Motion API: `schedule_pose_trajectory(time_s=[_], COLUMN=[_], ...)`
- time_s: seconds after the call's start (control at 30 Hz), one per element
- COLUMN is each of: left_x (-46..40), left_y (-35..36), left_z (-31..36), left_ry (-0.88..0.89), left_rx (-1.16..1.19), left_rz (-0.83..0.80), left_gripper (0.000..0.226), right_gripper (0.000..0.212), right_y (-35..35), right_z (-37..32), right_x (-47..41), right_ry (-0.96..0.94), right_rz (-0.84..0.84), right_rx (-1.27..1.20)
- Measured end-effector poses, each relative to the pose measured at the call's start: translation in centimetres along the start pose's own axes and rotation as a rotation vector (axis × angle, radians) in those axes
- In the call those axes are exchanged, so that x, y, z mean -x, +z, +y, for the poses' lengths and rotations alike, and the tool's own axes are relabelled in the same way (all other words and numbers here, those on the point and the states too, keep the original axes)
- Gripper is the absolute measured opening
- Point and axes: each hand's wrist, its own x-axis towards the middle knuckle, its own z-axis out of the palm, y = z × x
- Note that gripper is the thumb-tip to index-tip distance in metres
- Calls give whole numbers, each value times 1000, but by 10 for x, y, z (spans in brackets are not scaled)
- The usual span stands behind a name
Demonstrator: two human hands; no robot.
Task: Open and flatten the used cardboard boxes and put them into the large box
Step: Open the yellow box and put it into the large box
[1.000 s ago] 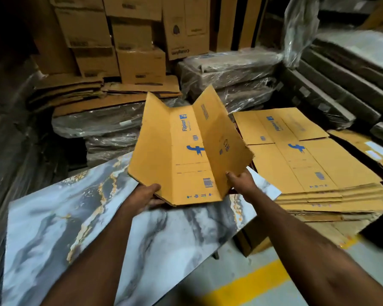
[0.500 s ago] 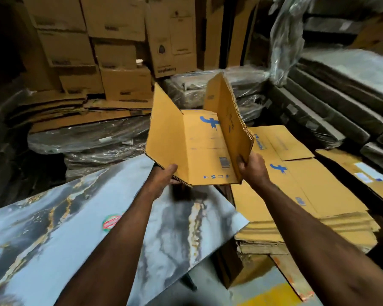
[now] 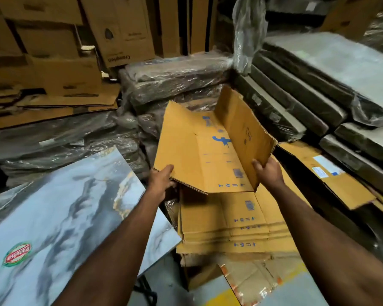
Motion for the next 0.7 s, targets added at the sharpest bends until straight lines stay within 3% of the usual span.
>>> schedule_pose_trajectory(time_s=[0.13,0.23,0.37,0.47,0.57,0.63,0.7], left_x=[-7,-14,-15,-12,-9,-7,-5], left_y=[13,13,27,43,53,54,51], left_z=[-53,-73,-80,-87,-101,-113,-123], left_ry=[-314,-416,-461,-525,-622,-654,-668], left_rx=[-71,-52,-1,-2,-28,-47,-105], left_rz=[-53,-52,-85,-124,-108,-58,-28], left_gripper=[32,40,37,23,3,3,19], right_gripper=[39,35,42,42,41,48,57], right_y=[-2,-6,-12,-23,-33,-32,-25], right_z=[63,94,96,96,112,138,181], right_x=[-13,-19,-25,-23,-21,-29,-45], right_ry=[341,398,335,360,480,627,748], right_rz=[-66,-67,39,136,203,220,238], right_rx=[-28,-51,73,54,-97,-226,-287])
